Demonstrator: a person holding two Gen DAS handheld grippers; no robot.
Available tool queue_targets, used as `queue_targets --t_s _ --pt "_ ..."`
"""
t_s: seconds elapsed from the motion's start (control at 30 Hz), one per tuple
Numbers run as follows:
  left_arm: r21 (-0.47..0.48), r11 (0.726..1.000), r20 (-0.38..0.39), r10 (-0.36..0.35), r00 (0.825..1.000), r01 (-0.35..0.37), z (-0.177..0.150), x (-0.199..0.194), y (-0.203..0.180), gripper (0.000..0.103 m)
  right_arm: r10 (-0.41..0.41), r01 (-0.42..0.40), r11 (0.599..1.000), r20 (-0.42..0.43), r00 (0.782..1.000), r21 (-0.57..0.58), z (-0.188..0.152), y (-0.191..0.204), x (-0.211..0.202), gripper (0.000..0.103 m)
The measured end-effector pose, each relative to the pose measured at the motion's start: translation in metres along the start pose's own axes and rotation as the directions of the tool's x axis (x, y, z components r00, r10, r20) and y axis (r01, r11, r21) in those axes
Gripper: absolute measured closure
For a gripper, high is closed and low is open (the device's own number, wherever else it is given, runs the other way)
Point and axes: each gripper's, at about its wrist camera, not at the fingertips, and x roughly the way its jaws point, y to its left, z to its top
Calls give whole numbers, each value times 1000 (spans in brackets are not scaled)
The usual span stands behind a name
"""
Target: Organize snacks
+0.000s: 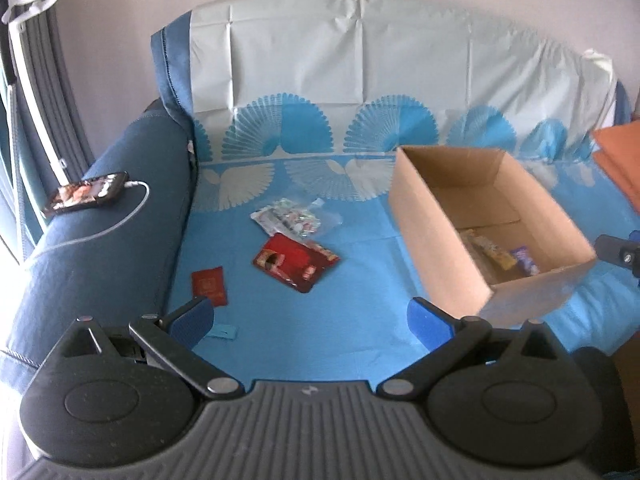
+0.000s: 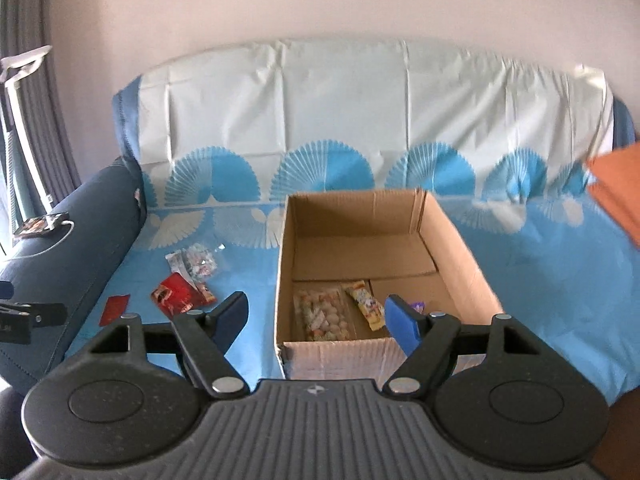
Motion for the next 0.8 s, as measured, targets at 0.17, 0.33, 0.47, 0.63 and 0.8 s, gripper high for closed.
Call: queue_targets --t_s 0.17,0.33,0.47,0.63,0.8 --pt "49 999 15 -8 1000 7 -2 -17 -9 0 8 -7 1000 32 999 -23 -1 18 -27 22" --pt "47 999 7 -24 1000 23 -9 -29 -11 0 23 -21 999 48 999 -43 -8 33 -42 20" --pt "40 999 -1 -17 1000 17 -17 -34 -8 0 36 -33 998 43 998 -48 -14 39 -49 20" --pt "40 998 -58 -37 998 40 -31 -31 -13 0 46 -44 997 49 998 -60 -18 41 -56 20" --pt "77 996 -83 -48 995 55 -40 -29 -22 0 49 -46 998 46 998 -50 -19 39 -56 20"
